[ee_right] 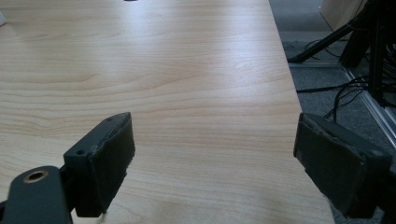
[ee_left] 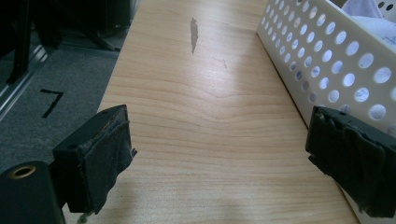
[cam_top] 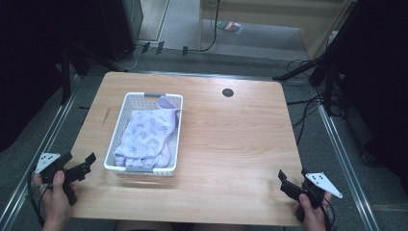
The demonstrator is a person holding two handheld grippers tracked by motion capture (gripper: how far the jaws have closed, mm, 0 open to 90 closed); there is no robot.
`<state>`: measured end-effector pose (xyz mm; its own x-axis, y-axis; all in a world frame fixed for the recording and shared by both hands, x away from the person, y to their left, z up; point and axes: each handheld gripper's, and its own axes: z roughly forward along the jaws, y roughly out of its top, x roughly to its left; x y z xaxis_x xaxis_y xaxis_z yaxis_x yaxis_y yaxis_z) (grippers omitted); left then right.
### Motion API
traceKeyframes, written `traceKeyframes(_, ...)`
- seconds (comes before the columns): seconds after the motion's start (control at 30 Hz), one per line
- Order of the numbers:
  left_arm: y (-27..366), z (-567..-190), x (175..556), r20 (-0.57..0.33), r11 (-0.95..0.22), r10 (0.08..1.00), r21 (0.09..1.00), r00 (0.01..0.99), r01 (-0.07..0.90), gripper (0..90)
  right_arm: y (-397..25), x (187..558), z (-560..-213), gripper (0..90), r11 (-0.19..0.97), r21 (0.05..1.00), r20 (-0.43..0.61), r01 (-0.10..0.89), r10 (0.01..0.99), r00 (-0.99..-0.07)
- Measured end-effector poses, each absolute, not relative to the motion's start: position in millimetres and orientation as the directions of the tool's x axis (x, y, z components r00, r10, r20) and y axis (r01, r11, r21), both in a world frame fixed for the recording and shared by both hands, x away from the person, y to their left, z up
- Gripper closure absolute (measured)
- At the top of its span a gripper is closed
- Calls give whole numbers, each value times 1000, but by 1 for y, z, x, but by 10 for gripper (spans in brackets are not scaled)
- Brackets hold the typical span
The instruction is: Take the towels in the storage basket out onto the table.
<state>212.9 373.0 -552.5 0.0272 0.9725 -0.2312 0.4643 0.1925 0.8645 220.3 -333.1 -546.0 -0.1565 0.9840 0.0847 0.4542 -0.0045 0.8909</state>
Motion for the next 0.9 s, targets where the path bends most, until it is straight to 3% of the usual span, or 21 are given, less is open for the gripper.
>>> traceKeyframes(0.47, 379, -530, 212, -251, 222, 968, 874, 10, 433, 75, -333, 221, -546, 125, -4, 890, 87, 456, 983, -161)
traceKeyframes(0.9, 346, -488, 210, -219, 147, 964, 913, 152, 379, 0, -333, 220, -546, 125, -3, 890, 86, 455, 983, -160)
